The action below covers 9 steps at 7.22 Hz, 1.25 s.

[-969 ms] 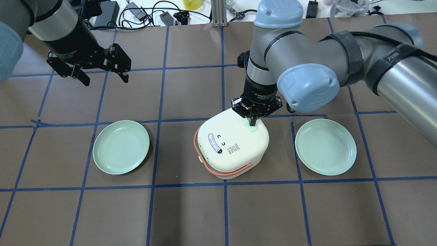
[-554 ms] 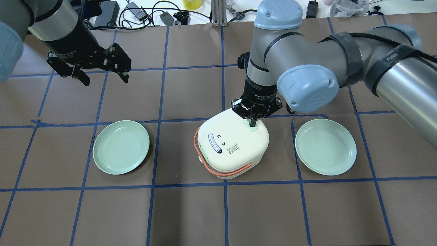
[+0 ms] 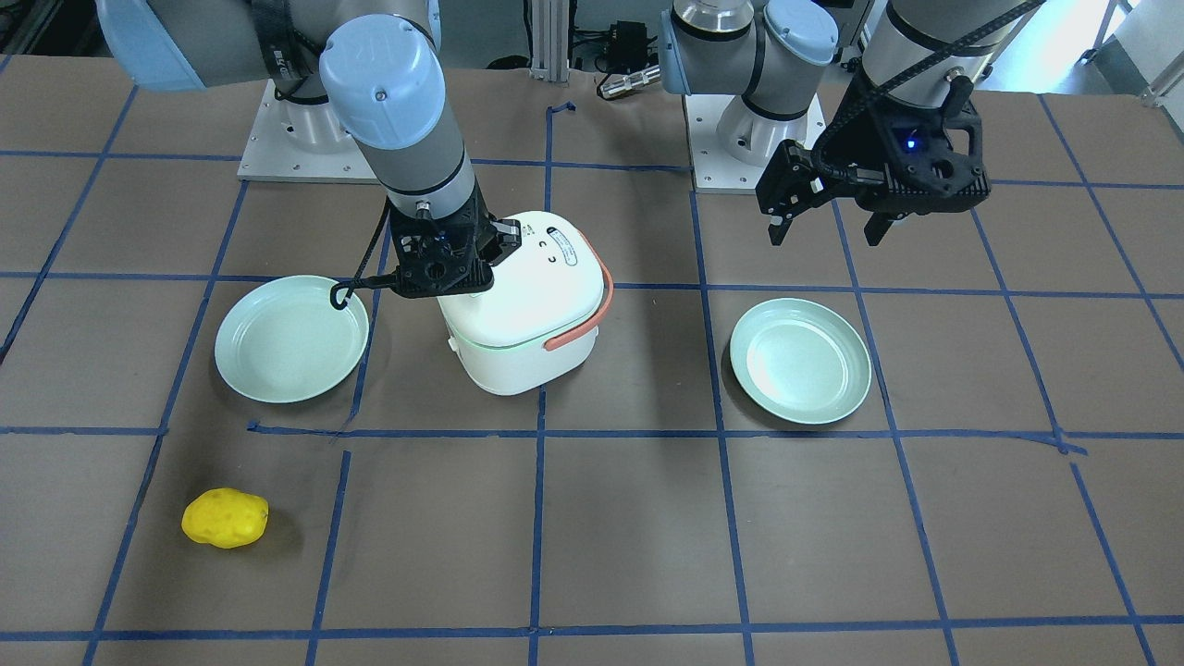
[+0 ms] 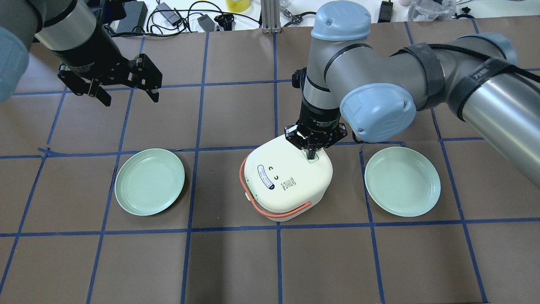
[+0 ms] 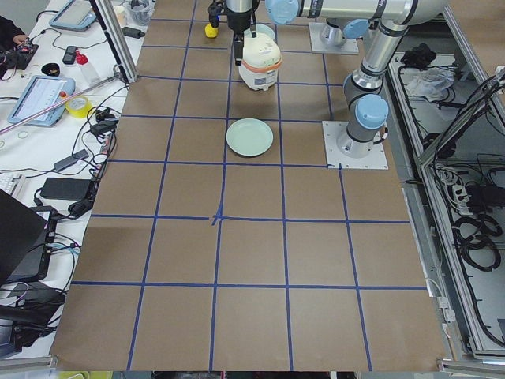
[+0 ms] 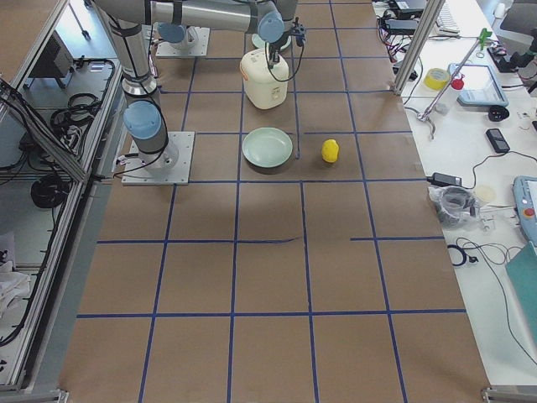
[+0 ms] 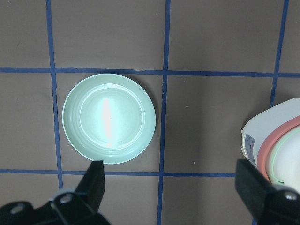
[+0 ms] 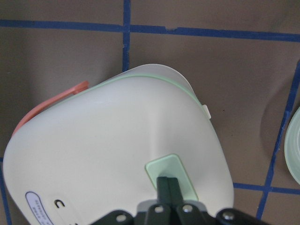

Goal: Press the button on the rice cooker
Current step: 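Press down on the green lid button with the right gripper, then lift the right gripper away as the cooker lid pops open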

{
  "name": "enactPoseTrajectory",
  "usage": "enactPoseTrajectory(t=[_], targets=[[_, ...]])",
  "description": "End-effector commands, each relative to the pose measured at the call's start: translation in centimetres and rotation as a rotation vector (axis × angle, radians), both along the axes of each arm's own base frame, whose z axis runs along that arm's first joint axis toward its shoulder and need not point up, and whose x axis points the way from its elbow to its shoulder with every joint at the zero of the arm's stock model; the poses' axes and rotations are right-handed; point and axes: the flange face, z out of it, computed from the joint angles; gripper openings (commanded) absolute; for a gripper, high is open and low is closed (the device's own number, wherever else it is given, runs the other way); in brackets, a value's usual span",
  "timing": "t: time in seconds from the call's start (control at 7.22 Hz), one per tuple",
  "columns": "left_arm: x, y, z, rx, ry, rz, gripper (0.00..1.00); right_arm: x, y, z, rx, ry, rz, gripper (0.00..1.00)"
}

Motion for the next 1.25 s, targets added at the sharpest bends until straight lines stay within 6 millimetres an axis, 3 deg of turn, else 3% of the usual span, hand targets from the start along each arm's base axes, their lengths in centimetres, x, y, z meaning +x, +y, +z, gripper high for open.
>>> enactPoseTrajectory(t=[0.0,0.14,0.42,0.69,0.83,1.11], targets=[[0.0,0.0,0.0,0.0,0.0,0.0,1.0,0.5,-1.3,4.7,-0.093,-0.021,-0.005,0.87],[0.0,0.0,0.0,0.0,0.0,0.001,1.0,0.5,-1.4,8.5,-0.151,-0.032,-0.028,1.0],[0.0,0.0,0.0,0.0,0.0,0.001,1.0,-1.0,-1.9,13.0,-0.169,0.027,-0.031,1.0],[0.0,0.0,0.0,0.0,0.0,0.001,1.0,-2.8,-2.8,14.0,-0.169,0.06,-0.059,1.0],[0.0,0.0,0.0,0.0,0.0,0.0,1.0,-5.8,-4.2,13.8,-0.162,0.056,-0.093,1.0],[0.0,0.0,0.0,0.0,0.0,0.001,1.0,-14.1,-6.9,13.9,-0.161,0.072,-0.14,1.0]])
